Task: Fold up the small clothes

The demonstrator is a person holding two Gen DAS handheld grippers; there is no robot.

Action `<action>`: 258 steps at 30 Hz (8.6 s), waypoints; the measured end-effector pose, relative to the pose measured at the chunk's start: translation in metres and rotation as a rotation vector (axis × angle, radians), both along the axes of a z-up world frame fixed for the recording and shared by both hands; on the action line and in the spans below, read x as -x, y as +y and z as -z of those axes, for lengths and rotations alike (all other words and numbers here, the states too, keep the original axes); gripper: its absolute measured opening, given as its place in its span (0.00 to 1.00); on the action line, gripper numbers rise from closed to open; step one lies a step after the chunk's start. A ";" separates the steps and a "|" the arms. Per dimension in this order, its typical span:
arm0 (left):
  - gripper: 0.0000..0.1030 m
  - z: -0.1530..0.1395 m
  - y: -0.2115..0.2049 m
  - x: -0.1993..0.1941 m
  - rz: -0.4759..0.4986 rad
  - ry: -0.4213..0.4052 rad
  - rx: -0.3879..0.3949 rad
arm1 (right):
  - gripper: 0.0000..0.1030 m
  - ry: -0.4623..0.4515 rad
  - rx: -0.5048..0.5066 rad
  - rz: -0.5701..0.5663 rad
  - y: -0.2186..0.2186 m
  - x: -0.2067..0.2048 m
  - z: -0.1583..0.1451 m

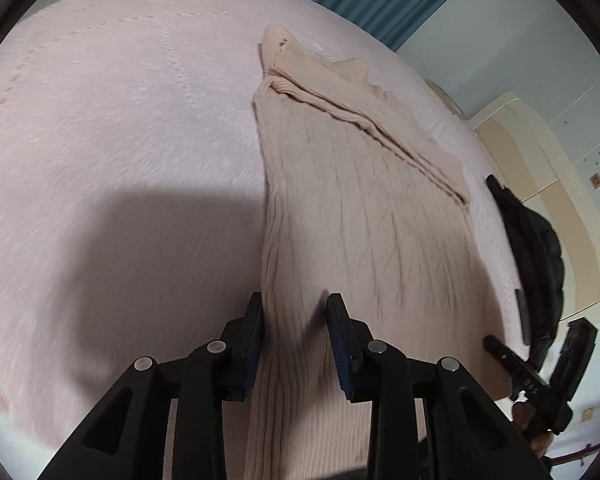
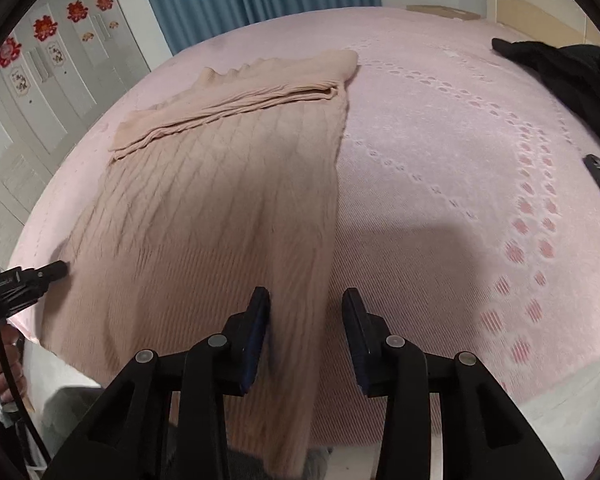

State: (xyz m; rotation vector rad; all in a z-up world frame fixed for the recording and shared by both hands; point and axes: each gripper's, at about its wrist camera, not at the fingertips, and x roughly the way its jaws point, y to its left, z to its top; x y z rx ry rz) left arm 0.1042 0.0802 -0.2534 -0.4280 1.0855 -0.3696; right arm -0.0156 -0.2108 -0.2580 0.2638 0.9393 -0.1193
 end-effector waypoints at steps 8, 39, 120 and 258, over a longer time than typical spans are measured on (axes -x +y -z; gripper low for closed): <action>0.30 0.003 -0.002 -0.033 -0.021 0.022 0.085 | 0.38 -0.007 -0.074 0.004 -0.013 -0.041 0.003; 0.28 0.006 0.008 0.062 -0.041 0.050 0.177 | 0.37 0.036 -0.224 -0.059 -0.002 0.033 0.005; 0.58 -0.062 -0.015 -0.264 -0.227 -0.187 0.166 | 0.38 -0.184 -0.209 0.009 -0.089 -0.290 -0.052; 0.59 -0.050 0.020 -0.081 -0.119 -0.149 -0.082 | 0.41 -0.077 0.061 -0.097 0.049 -0.148 -0.056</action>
